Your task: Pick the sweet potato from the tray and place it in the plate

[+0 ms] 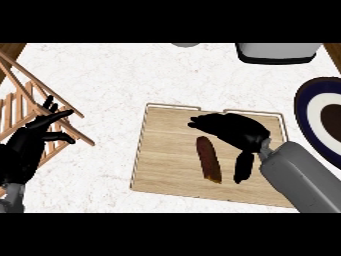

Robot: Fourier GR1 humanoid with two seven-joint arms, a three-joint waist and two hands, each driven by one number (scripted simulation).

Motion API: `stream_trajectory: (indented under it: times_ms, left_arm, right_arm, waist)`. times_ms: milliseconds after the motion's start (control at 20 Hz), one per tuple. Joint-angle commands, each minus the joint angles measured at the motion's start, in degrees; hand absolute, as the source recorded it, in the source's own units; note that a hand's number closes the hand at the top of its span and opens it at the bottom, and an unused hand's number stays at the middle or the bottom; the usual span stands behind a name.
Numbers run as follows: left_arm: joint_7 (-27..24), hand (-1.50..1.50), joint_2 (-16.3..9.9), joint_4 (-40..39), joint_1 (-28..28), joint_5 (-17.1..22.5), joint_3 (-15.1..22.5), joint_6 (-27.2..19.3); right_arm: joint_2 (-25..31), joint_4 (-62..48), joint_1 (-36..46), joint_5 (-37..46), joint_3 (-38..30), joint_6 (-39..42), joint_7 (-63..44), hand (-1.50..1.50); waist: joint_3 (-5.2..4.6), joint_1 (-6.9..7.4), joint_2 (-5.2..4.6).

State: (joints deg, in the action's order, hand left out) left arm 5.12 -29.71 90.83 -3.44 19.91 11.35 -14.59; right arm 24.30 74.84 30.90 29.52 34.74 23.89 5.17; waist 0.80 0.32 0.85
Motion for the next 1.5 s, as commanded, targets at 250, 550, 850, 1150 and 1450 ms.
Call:
stream_trajectory:
  times_ms: [250,550,850,1150,1450]
  left_arm:
    - [0.30,0.00,3.42,-11.59,-6.38,-1.23,-1.26,2.52]
    - [1.48,0.00,3.07,-7.63,-3.38,-1.46,-2.10,3.52]
    - [1.59,0.00,5.27,-8.19,-4.65,-3.64,-0.88,2.59]
    - [0.06,0.00,5.41,-10.47,-3.76,-4.21,-3.02,3.96]
    - [4.27,0.00,5.23,-5.72,-3.54,-4.01,-4.26,3.90]
  right_arm:
    - [-5.43,-6.14,1.49,6.32,0.75,-1.73,-1.07,-1.50]
    - [-8.34,-6.07,-0.76,10.54,3.13,-3.03,-2.40,-1.50]
    - [-8.29,-12.71,4.29,11.24,4.08,1.78,5.21,1.50]
    - [-10.15,-10.19,-0.22,13.61,4.20,-1.70,5.55,1.50]
    - [-8.13,-4.08,-3.94,15.94,0.96,-7.13,6.21,1.50]
  waist:
    - [-0.82,-0.72,-1.14]
    - [-0.80,-0.34,-0.93]
    - [-0.78,0.12,-1.26]
    - [-0.81,-0.56,-1.02]
    - [-0.78,-0.83,-0.78]
